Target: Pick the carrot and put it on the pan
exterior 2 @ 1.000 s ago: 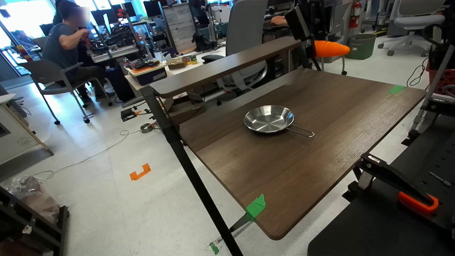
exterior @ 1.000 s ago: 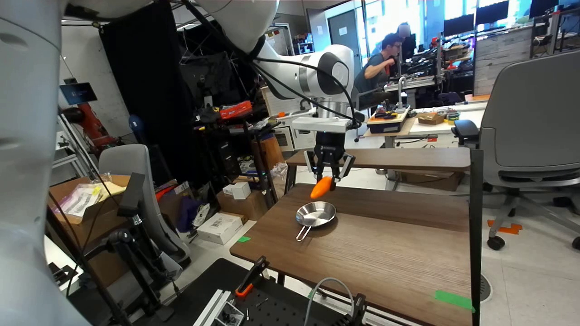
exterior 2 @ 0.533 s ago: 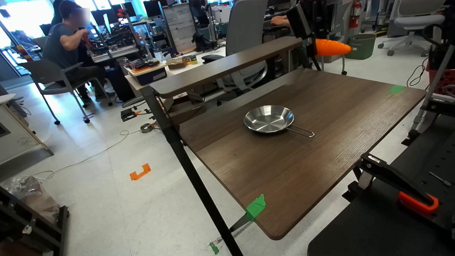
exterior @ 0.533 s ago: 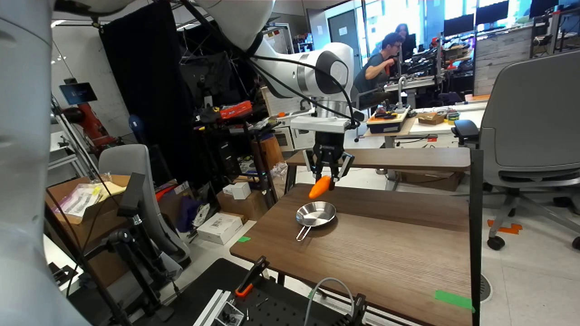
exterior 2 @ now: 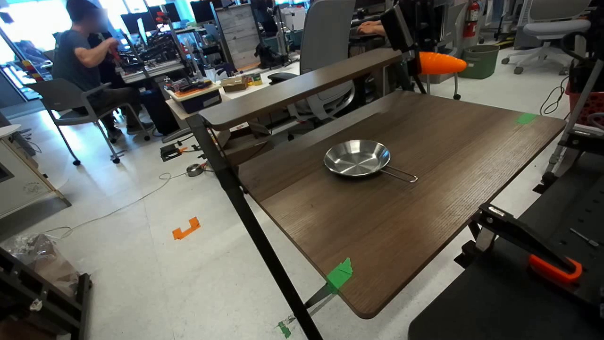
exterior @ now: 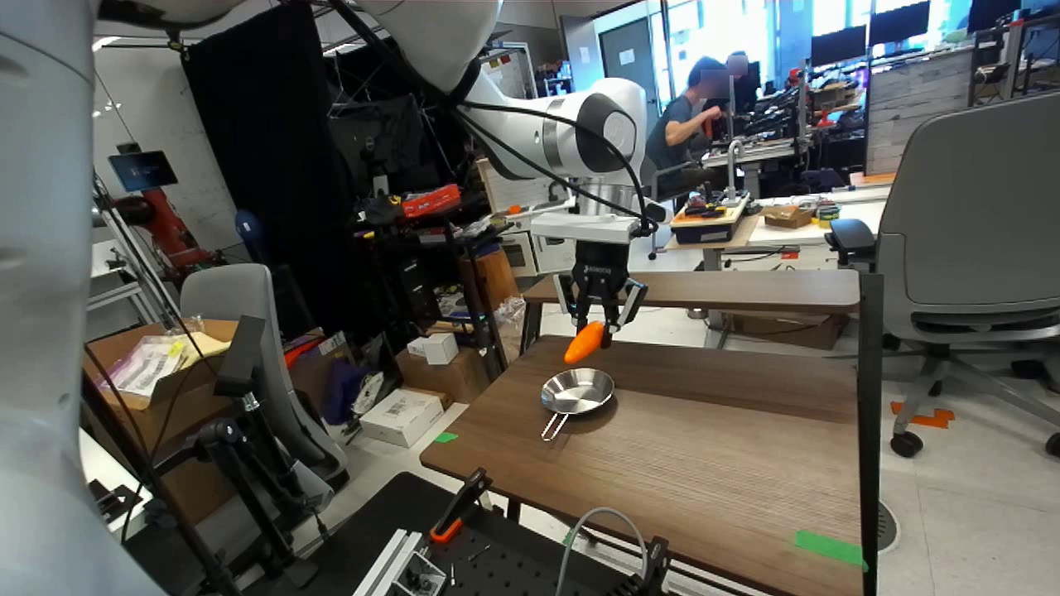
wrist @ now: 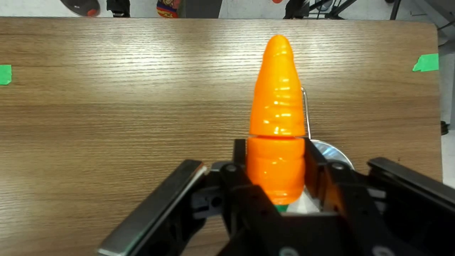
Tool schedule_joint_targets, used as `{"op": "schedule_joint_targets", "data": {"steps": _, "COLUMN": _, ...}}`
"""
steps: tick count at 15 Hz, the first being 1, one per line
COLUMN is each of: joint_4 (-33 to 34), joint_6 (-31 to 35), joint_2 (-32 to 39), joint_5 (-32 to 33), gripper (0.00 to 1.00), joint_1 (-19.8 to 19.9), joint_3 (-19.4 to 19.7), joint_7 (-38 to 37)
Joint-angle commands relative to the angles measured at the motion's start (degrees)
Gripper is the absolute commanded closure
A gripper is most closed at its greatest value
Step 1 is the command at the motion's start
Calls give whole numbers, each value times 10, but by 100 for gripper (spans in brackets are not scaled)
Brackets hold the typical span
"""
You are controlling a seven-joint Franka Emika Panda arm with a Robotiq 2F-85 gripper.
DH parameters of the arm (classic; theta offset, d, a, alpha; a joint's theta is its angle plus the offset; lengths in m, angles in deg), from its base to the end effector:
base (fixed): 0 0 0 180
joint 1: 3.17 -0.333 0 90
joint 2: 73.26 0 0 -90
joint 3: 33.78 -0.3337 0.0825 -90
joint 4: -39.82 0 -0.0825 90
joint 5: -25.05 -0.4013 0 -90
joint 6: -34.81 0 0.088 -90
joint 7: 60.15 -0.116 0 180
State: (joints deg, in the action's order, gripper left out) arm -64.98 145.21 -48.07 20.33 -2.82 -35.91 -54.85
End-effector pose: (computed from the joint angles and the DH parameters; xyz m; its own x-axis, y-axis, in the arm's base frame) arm 0.6209 0.0246 0.2669 0.9401 0.0946 -0.3276 0.0617 -0.9921 -0.1095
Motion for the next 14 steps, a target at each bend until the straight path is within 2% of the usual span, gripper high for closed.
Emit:
{"op": "schedule_joint_targets", "data": {"steps": 1, "joint_4": 1, "joint_6": -1, "joint_2": 0, "joint_5": 0, "gripper": 61, "joint_1": -1, "joint_3": 0, "joint_7": 0}}
{"op": "schedule_joint_targets", "data": {"steps": 3, "joint_4": 1, "joint_6": -1, "joint_2": 0, "joint_5": 0, "gripper": 61, "joint_1": -1, "joint_3": 0, "joint_7": 0}}
{"op": "schedule_joint_targets", "data": {"steps": 4, "joint_4": 1, "joint_6": -1, "joint_2": 0, "joint_5": 0, "gripper": 86, "joint_1": -1, "joint_3": 0, "joint_7": 0}}
{"op": "schedule_joint_targets", "data": {"steps": 9, "joint_4": 13, "joint_6": 10, "joint_2": 15, "joint_5": 11, "gripper": 86, "joint_1": -10, "joint_3": 1, "joint_7": -13}}
{"op": "schedule_joint_targets", "data": {"steps": 14, "joint_4": 63, "joint_6": 33, "joint_2": 62, "joint_5": 33, "gripper": 86, "joint_1": -33, "joint_3": -6, "joint_7": -20}}
